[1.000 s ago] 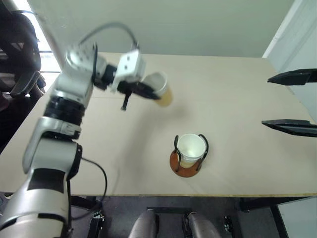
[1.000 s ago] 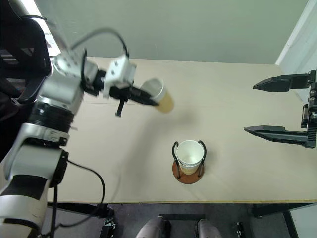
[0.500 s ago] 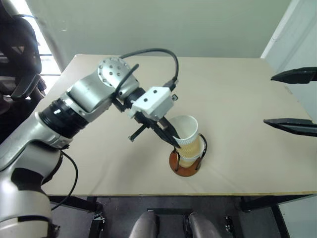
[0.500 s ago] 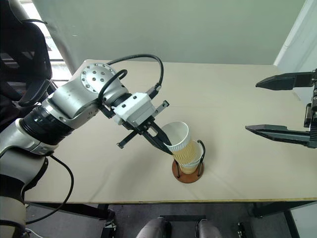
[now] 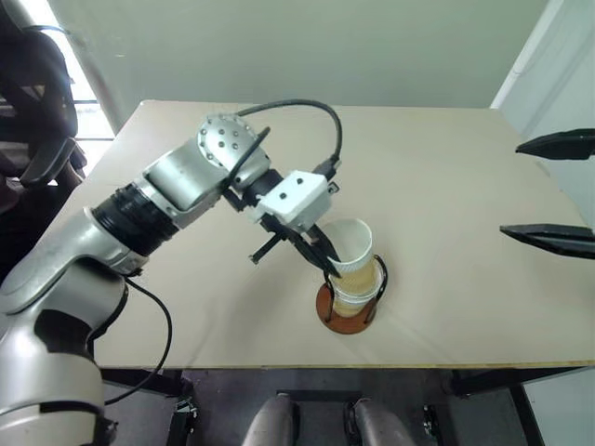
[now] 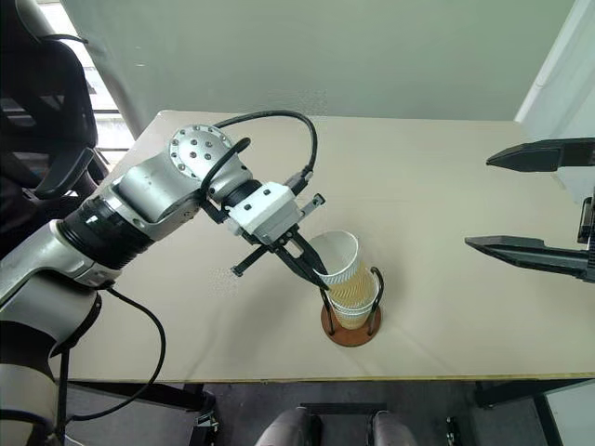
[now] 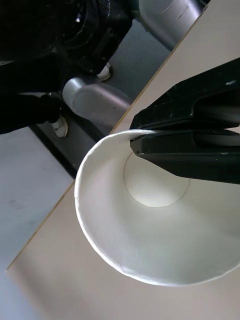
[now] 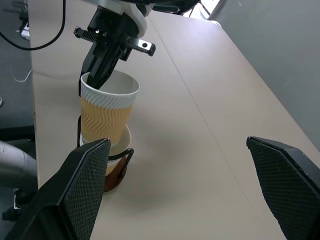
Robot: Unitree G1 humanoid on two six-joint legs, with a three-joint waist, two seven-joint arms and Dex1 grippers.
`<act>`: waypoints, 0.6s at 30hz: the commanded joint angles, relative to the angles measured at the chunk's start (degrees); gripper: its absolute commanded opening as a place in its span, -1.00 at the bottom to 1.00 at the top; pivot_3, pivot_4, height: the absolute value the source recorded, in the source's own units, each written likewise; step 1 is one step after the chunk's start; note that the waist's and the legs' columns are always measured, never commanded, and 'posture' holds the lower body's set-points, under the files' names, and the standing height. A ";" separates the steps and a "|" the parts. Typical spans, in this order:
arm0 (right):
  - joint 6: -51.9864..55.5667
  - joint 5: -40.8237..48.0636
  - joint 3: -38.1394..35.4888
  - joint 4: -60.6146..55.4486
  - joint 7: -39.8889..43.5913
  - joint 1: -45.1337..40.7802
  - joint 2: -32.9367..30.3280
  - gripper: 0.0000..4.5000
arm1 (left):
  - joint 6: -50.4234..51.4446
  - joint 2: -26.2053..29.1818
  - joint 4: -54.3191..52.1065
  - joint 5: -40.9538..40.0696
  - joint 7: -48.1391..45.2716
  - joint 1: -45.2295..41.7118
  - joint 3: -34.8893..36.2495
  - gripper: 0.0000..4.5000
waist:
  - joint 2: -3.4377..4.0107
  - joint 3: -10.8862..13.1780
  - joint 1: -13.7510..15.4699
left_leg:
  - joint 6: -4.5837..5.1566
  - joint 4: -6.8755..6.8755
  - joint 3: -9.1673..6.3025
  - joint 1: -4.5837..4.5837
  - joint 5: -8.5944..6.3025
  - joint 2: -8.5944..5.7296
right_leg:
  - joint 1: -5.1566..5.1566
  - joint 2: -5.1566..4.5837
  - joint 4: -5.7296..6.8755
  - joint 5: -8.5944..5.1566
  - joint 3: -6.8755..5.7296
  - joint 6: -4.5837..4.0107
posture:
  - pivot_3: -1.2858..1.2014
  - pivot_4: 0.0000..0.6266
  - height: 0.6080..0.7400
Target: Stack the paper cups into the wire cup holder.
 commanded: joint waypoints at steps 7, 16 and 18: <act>0.23 0.60 -2.47 -0.90 -0.99 -0.06 -0.75 1.00 | -1.88 -4.18 4.64 4.84 -1.91 -1.15 2.87 -0.91 | -0.01 0.01 0.10 | 0.02 0.03 0.00 -0.03 -0.02 0.00 | 0.00 -0.01 -0.02 -0.01 0.00 0.02 | 0.03 -0.52 1.00; -0.34 0.71 -1.35 -0.49 -1.03 -0.17 -0.65 1.00 | 0.62 -6.48 5.36 6.07 -1.91 -0.24 6.65 0.37 | -0.01 0.01 0.13 | 0.02 0.01 0.01 -0.04 -0.03 0.00 | 0.01 -0.01 -0.03 -0.02 -0.01 0.04 | 0.03 -0.52 1.00; -0.88 0.55 -0.62 -0.29 -1.03 -0.19 -0.56 1.00 | 1.37 -6.84 5.45 6.77 -1.91 0.13 7.87 0.70 | -0.01 0.01 0.12 | 0.02 0.01 0.01 -0.03 -0.03 0.00 | 0.01 -0.01 -0.02 -0.02 -0.01 0.04 | 0.03 -0.52 1.00</act>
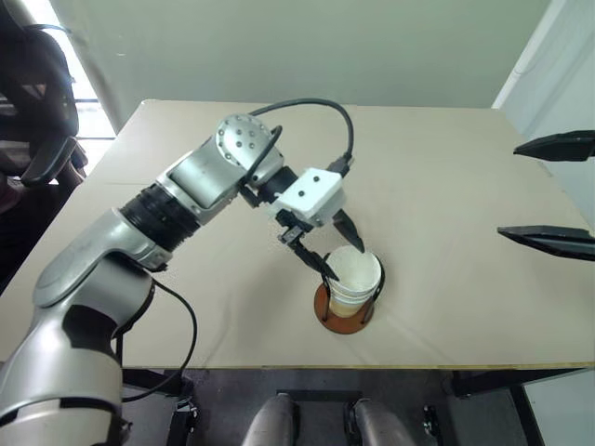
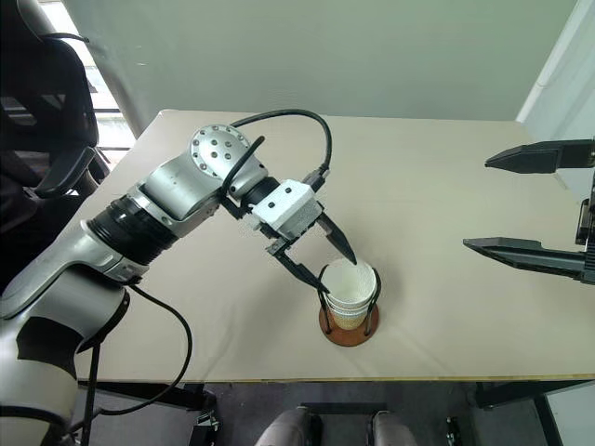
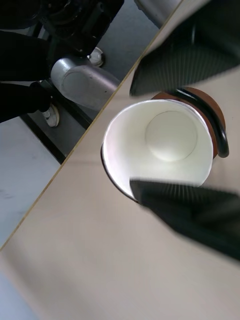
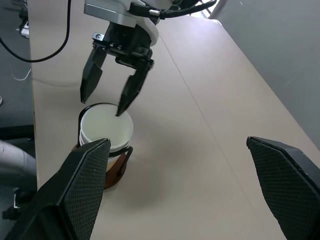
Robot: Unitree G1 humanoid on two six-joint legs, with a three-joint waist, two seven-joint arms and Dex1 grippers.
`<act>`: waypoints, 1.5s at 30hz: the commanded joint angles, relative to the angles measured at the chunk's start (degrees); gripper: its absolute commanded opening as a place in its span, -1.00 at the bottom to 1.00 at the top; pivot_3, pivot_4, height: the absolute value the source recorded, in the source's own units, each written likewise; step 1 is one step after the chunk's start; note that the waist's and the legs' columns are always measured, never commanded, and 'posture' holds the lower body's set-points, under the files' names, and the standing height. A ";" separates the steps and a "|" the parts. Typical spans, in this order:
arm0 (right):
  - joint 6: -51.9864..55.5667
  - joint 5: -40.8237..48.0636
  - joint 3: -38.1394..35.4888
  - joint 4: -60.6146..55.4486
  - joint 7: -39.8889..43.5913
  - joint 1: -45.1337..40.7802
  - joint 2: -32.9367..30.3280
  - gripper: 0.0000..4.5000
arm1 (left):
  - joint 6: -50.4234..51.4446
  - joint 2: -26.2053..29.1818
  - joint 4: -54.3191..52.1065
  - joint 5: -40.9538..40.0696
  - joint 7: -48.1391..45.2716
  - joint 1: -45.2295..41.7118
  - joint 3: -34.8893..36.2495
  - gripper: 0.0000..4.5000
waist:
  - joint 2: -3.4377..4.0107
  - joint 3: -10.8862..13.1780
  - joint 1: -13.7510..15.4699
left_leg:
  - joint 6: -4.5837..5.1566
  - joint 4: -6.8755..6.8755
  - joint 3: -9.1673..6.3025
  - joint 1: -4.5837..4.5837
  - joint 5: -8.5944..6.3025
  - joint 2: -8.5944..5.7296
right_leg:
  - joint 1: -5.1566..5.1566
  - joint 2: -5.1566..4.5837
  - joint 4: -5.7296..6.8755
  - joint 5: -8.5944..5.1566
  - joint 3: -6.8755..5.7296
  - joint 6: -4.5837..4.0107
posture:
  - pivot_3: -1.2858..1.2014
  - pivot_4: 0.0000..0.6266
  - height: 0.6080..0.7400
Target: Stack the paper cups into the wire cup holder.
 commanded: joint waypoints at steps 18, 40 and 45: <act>-22.50 -12.95 14.04 19.44 16.75 4.33 1.65 1.00 | 30.27 28.26 -18.10 -0.37 11.34 39.65 50.04 0.98 | 0.07 -0.04 -1.47 | -0.76 -0.19 0.00 0.18 0.51 0.06 | -0.06 0.12 0.08 -0.25 0.09 -0.13 | 0.03 -0.52 1.00; -28.46 -22.87 36.88 35.94 24.73 -22.88 11.85 1.00 | 49.84 27.40 -41.07 -4.19 20.43 73.70 87.33 0.98 | -0.14 -0.03 -1.45 | -0.64 -0.22 -0.08 0.45 0.54 0.08 | -0.36 0.15 1.02 -0.17 0.04 -1.76 | 0.03 -0.52 1.00; -29.00 -23.91 38.25 37.48 25.03 -24.54 12.61 1.00 | 50.99 26.61 -42.50 -4.71 21.58 75.39 88.81 0.98 | -0.14 -0.03 -1.52 | -0.70 -0.24 -0.11 0.37 0.53 0.10 | -0.46 0.19 1.01 -0.15 0.05 -1.81 | 0.03 -0.52 1.00</act>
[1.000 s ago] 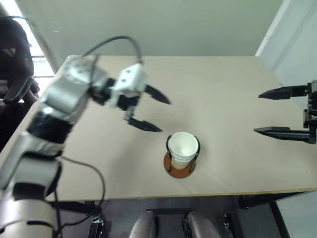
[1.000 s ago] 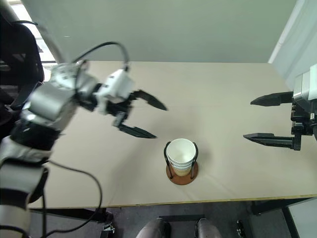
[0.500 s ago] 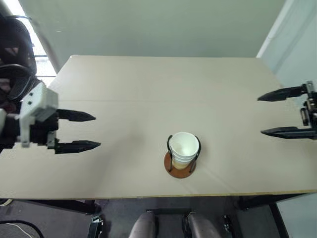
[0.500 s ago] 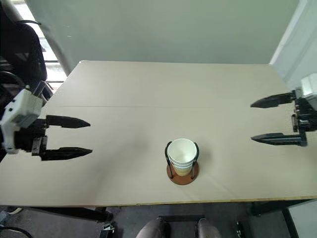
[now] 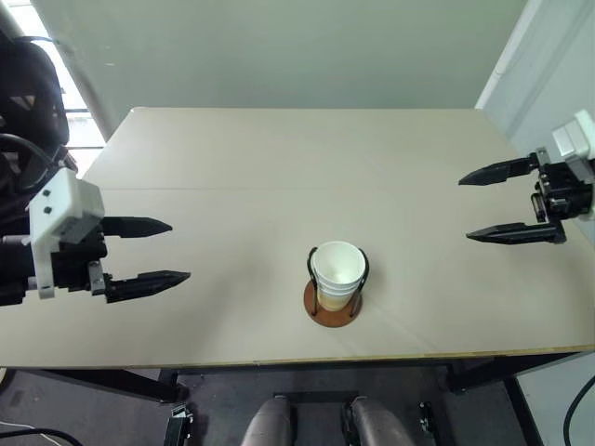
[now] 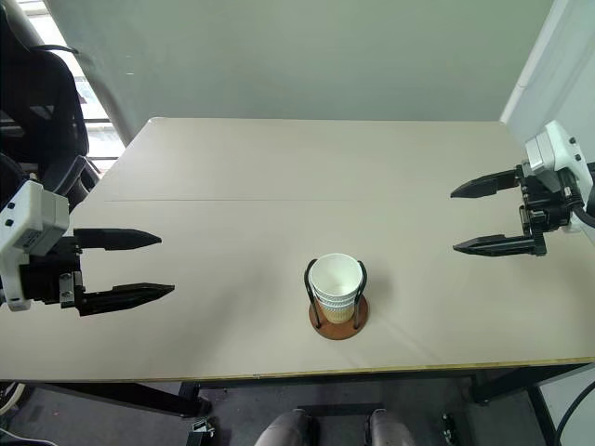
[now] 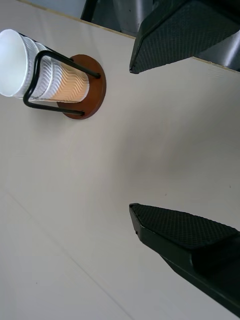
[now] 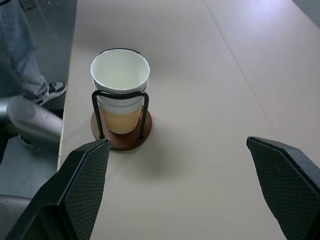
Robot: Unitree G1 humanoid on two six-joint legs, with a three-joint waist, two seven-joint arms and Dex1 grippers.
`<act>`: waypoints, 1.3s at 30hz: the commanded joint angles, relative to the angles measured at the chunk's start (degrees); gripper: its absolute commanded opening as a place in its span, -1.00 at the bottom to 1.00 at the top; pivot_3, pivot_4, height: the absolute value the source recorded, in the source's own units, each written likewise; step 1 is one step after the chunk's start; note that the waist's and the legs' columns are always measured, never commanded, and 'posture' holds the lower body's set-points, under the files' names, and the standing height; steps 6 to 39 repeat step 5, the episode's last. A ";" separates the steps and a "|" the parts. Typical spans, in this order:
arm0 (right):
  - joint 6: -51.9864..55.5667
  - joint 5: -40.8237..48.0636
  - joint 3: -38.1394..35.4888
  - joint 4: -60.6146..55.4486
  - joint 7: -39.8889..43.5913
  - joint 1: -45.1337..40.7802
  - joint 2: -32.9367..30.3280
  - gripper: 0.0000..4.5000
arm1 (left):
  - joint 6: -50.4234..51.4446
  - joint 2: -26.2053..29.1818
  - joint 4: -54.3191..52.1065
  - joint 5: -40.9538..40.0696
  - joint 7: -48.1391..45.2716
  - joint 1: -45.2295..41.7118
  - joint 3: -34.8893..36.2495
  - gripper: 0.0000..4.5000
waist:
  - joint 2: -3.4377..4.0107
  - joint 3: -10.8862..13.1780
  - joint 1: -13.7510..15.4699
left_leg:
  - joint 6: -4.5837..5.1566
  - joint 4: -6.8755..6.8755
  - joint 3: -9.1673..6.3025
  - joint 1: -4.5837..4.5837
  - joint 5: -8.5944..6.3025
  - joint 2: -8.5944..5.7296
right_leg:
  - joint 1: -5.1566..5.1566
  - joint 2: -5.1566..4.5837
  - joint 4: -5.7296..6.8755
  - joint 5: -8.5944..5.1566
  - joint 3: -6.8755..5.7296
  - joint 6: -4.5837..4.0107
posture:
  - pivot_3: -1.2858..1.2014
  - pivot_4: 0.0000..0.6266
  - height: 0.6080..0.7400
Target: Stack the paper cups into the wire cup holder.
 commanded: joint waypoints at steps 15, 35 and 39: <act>-0.98 -1.40 0.60 0.87 0.41 -2.93 1.00 1.00 | 1.47 -1.30 -2.44 -1.09 2.07 2.10 3.78 0.98 | 0.00 0.00 -0.03 | -0.09 -0.09 0.00 -0.04 -0.06 0.00 | -0.04 0.00 -0.04 -0.04 -0.01 -0.05 | 0.03 -0.52 1.00; -0.98 -1.40 0.60 0.87 0.41 -2.93 1.00 1.00 | 1.47 -1.30 -2.44 -1.09 2.07 2.10 3.78 0.98 | 0.00 0.00 -0.03 | -0.09 -0.09 0.00 -0.04 -0.06 0.00 | -0.04 0.00 -0.04 -0.04 -0.01 -0.05 | 0.03 -0.52 1.00; -0.98 -1.40 0.60 0.87 0.41 -2.93 1.00 1.00 | 1.47 -1.30 -2.44 -1.09 2.07 2.10 3.78 0.98 | 0.00 0.00 -0.03 | -0.09 -0.09 0.00 -0.04 -0.06 0.00 | -0.04 0.00 -0.04 -0.04 -0.01 -0.05 | 0.03 -0.52 1.00</act>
